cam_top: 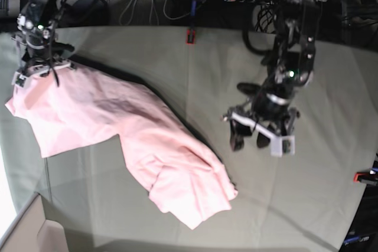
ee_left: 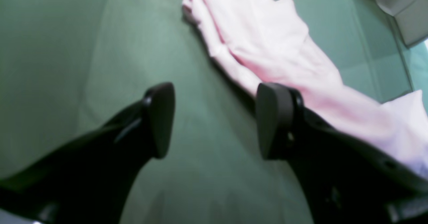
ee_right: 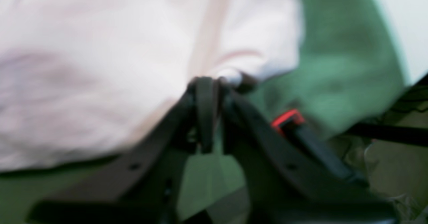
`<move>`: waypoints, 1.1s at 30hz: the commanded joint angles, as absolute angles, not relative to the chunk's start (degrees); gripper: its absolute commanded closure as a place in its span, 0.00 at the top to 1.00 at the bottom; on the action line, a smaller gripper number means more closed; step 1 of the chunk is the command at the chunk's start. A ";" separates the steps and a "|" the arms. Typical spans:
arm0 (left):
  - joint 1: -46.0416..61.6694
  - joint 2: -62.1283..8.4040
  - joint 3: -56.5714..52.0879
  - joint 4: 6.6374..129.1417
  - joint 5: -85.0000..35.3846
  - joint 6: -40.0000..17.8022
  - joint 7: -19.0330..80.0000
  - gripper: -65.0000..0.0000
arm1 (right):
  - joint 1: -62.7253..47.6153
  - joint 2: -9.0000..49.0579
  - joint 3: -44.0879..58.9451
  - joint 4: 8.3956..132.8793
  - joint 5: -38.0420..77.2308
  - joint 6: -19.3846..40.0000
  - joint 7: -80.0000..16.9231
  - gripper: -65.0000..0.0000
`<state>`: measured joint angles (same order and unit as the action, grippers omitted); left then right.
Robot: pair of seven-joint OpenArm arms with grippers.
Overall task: Layout the t-shirt on the table in an organized manner, then fold the t-shirt properly
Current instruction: 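Reach the left gripper to the bunched shirt end and grasp it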
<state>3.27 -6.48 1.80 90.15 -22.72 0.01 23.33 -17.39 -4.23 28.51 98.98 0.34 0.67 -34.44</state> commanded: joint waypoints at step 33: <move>-28.79 9.00 1.63 38.46 -22.81 -0.22 19.30 0.34 | -21.93 -3.65 27.30 106.86 0.40 0.84 -37.93 0.38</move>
